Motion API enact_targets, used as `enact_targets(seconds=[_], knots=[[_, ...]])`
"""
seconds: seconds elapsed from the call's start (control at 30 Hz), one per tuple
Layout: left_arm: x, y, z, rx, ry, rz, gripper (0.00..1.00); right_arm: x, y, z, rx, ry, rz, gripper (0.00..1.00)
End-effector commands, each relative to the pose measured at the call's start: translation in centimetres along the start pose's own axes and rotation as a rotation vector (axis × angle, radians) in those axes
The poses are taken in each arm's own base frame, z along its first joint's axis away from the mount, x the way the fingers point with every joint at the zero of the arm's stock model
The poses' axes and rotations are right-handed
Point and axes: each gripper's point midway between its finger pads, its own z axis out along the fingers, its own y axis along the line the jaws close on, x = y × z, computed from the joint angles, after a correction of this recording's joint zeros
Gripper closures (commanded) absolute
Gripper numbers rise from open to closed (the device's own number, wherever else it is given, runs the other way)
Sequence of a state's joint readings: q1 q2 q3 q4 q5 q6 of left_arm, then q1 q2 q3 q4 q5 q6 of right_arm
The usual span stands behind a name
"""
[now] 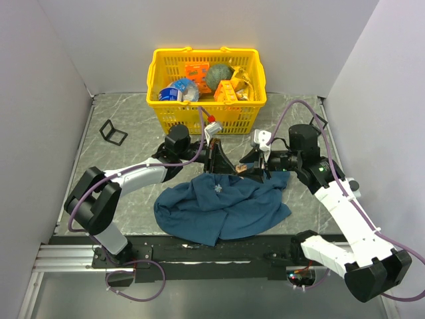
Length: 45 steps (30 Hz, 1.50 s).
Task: Remove the brooch from the garment
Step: Close the brooch.
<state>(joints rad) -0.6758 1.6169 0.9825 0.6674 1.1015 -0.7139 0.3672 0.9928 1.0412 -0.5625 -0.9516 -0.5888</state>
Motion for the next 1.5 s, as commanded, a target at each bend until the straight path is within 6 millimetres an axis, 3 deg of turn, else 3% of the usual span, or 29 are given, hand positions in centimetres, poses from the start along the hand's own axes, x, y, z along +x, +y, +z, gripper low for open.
enact_targets(seconds=[0.0, 0.37, 0.67, 1.47], knots=[[-2.0, -1.7, 0.3, 0.04, -0.019, 0.104, 0.99, -0.3, -0.3, 0.1, 0.006, 0.003, -0.017, 0.47], [-1.9, -1.5, 0.2, 0.011, -0.001, 0.144, 0.99, -0.6, -0.5, -0.1, 0.002, 0.029, 0.01, 0.49], [-2.1, -1.4, 0.1, -0.01, 0.003, 0.172, 0.99, -0.3, -0.2, 0.0, -0.014, 0.04, 0.02, 0.57], [-2.3, -1.0, 0.1, -0.035, 0.003, 0.177, 0.99, 0.8, -0.9, 0.5, 0.009, 0.081, 0.021, 0.53]])
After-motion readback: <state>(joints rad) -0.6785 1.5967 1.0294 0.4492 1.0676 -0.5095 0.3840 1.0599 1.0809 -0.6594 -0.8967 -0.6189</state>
